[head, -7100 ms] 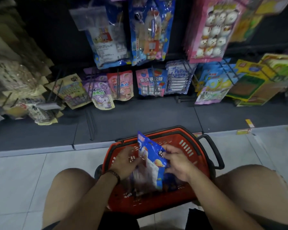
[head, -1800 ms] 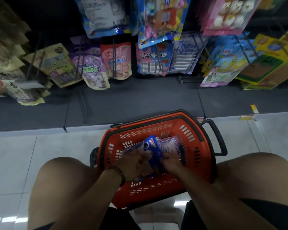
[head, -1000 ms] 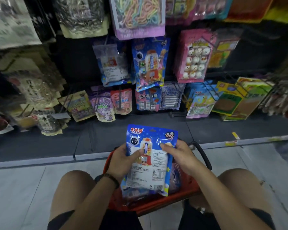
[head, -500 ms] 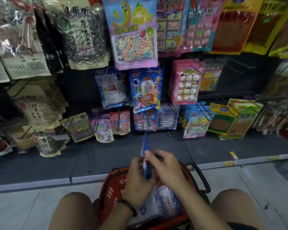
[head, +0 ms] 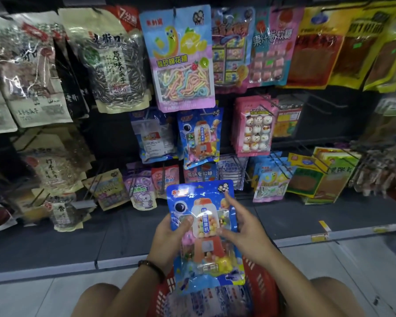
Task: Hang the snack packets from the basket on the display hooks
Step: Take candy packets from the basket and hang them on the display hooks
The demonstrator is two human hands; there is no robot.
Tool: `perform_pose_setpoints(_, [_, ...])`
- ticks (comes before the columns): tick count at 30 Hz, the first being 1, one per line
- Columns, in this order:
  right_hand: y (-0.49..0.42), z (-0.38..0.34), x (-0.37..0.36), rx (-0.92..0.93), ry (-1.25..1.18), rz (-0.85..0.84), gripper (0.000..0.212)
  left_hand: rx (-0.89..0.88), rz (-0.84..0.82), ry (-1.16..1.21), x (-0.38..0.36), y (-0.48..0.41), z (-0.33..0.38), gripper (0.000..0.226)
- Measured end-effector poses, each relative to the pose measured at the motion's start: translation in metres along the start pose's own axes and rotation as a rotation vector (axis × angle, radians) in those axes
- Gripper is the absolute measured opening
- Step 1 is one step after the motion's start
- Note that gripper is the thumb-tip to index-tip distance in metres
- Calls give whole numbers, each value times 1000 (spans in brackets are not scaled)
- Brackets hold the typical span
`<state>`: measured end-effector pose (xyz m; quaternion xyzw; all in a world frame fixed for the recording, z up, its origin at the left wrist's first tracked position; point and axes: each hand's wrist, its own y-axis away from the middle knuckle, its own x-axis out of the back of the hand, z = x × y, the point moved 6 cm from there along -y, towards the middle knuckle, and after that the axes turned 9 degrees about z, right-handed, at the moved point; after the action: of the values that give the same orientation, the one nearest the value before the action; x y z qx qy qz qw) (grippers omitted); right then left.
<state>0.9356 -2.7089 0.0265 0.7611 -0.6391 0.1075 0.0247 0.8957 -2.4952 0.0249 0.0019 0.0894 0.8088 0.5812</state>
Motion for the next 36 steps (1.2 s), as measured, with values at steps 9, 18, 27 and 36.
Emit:
perform_pose_setpoints(9, [-42,-25,13,102,103,186,99,-296,-50,-221,-18,-29,29,112])
perform_pose_setpoints(18, [-131,-54,31,149,213,214,102,-486,-60,-477,-55,-107,77,100])
perform_pose_setpoints(27, [-187,-60,39,214,235,253,101,-548,-11,-514,-71,-158,96,102])
perform_pose_setpoints(36, [-219,-49,41,248,207,231,101,-570,3,-506,-76,-191,86,103])
